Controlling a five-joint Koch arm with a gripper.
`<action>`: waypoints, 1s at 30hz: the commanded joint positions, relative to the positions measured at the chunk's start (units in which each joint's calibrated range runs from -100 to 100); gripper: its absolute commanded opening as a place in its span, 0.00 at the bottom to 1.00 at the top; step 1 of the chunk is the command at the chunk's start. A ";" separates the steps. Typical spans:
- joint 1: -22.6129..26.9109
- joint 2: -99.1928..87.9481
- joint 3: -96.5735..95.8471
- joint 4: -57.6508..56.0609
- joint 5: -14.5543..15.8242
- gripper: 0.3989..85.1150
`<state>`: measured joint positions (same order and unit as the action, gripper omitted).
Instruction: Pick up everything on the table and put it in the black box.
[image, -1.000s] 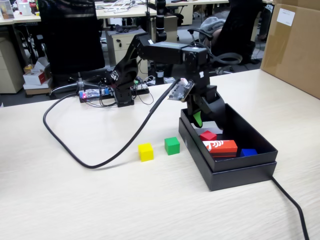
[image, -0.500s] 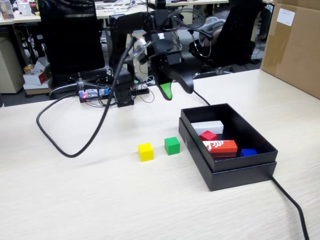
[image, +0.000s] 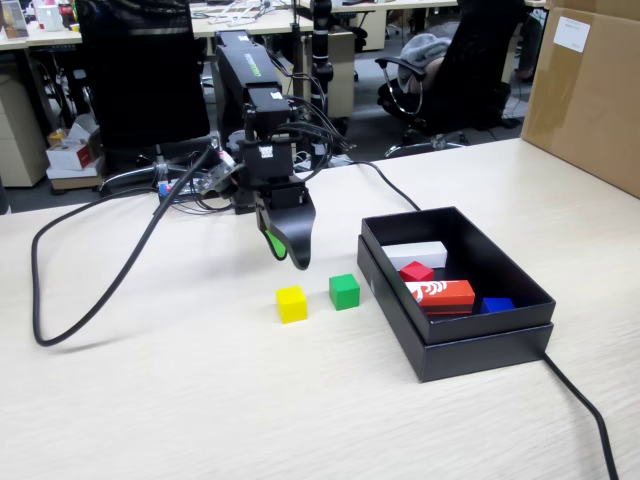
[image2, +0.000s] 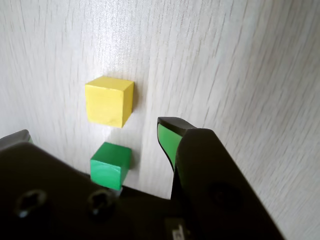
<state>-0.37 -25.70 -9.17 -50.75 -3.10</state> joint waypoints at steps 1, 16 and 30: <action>-0.54 4.07 4.37 3.54 0.05 0.57; -0.83 16.23 5.82 9.07 0.29 0.55; -0.59 18.29 5.46 9.07 0.63 0.17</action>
<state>-0.95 -7.18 -6.62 -42.93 -2.91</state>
